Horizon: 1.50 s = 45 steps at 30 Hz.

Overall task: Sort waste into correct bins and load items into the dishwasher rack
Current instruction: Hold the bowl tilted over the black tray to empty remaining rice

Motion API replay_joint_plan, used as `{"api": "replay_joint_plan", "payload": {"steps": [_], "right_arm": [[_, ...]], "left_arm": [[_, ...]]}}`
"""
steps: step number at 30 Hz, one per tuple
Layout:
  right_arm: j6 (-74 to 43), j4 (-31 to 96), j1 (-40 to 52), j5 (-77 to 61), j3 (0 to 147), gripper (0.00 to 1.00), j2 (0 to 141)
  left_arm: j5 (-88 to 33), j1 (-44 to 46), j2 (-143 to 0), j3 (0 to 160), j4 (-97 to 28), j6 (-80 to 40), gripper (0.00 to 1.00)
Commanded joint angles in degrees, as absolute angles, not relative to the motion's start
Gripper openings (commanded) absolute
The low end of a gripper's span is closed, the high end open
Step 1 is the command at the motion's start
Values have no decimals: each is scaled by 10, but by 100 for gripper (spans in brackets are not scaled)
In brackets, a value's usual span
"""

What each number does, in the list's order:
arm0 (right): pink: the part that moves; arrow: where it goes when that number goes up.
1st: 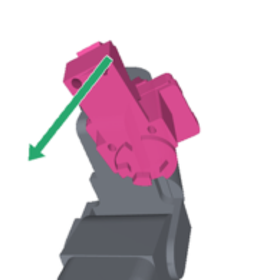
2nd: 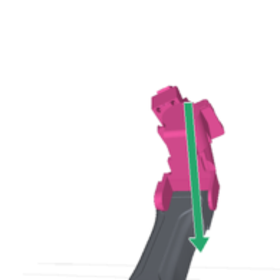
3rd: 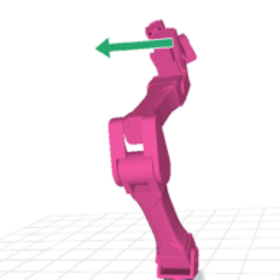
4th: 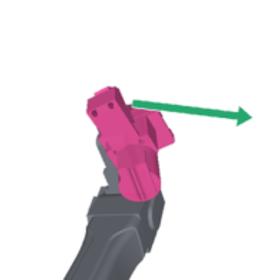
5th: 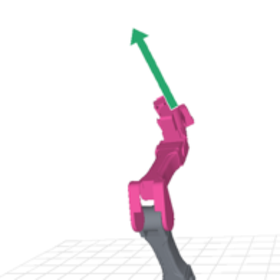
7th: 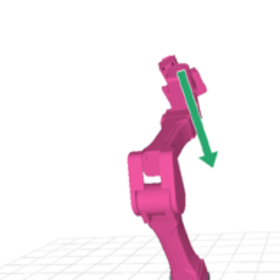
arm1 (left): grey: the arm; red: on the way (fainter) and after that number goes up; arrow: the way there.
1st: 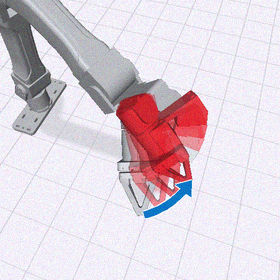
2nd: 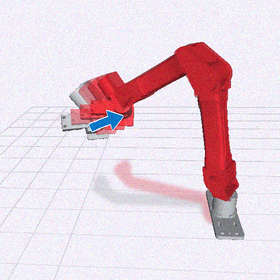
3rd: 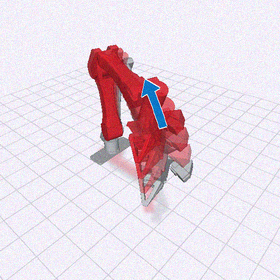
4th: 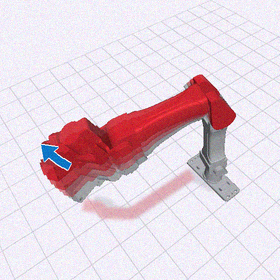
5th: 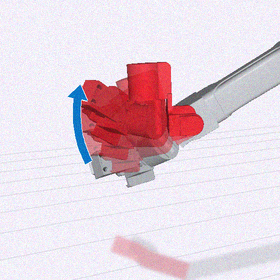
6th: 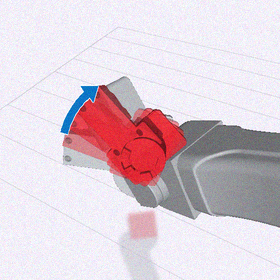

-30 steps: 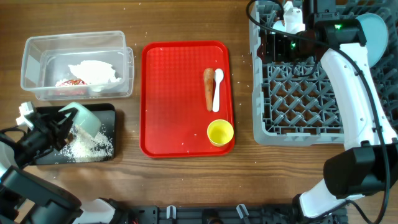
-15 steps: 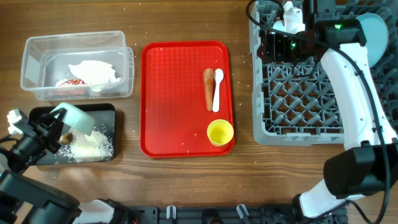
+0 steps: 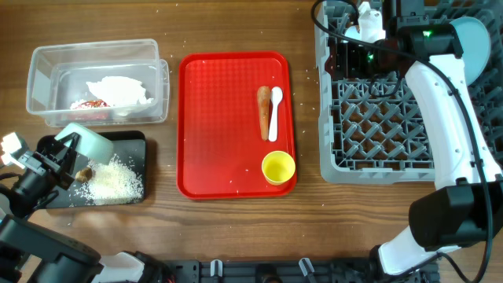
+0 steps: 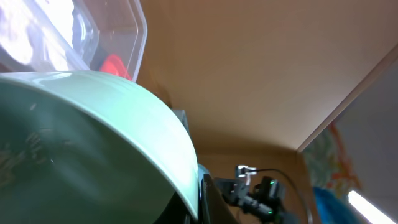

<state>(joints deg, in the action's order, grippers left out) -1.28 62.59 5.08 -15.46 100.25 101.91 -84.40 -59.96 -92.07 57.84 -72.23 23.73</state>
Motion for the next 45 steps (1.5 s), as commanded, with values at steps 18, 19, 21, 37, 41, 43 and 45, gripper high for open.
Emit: {"api": "replay_joint_plan", "payload": {"steps": [18, 19, 21, 37, 41, 43, 45], "right_arm": [[-21, 627, 50, -166, 1001, 79, 1017], [-21, 628, 50, -166, 1001, 79, 1017], [-21, 629, 50, -166, 1001, 79, 1017], [-21, 630, 50, -166, 1001, 78, 1017], [-21, 631, 50, -166, 1001, 79, 1017], [-21, 630, 50, -166, 1001, 78, 1017], [-21, 630, 50, -166, 1001, 78, 1017]], "left_arm": [[-835, -603, -918, 576, -764, 190, 4], [-835, -603, -918, 576, -764, 190, 4], [-836, -603, -918, 576, -764, 185, 4], [-757, -603, -918, 576, -681, 157, 4], [-790, -603, -918, 576, -682, 156, 4], [-792, -603, -918, 576, -687, 156, 4], [-813, -602, -918, 576, -689, 157, 4]]}}
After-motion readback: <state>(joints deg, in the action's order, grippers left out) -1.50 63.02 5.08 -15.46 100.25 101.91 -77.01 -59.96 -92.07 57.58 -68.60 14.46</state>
